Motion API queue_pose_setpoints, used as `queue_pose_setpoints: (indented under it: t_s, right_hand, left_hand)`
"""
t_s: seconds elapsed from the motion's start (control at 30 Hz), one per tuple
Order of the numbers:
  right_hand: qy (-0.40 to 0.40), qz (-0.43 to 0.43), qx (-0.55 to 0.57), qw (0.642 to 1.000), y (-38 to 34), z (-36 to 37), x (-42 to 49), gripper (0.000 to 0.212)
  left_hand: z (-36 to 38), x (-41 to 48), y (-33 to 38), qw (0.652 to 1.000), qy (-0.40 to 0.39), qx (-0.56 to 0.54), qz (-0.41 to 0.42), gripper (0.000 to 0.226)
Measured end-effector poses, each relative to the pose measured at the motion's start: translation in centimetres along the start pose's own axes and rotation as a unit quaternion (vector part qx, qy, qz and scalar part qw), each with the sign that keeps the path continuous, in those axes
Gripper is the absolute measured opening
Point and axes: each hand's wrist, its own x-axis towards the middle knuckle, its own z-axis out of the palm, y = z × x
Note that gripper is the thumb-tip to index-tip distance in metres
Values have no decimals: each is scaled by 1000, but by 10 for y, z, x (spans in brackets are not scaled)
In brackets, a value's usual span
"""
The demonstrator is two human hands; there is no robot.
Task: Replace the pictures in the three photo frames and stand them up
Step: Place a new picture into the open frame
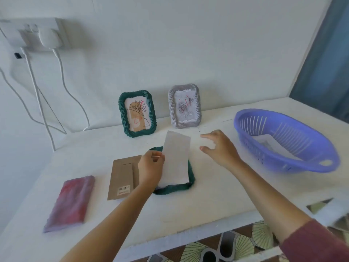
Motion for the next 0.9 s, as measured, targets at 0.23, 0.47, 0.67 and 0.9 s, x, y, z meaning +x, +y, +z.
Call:
queue_pose_setpoints:
  t_s: [0.23,0.47,0.67,0.9]
  right_hand:
    - [-69,203,-216,953,46,-110,-9,48]
    - [-136,94,-129,978,74,-125,1,52]
    - [-149,60,-102,982,85,-145,21,52]
    - [-179,47,-63,981,93,-154,34,55]
  left_hand:
    - [64,-23,53,994,-77,-73,-19,8]
    - [119,-26,88,995,-31,-90,10,9]
    - [177,-25,72,985,-91,-93,-117,21]
    - [211,-35,73,982,-92,-54,-158,19]
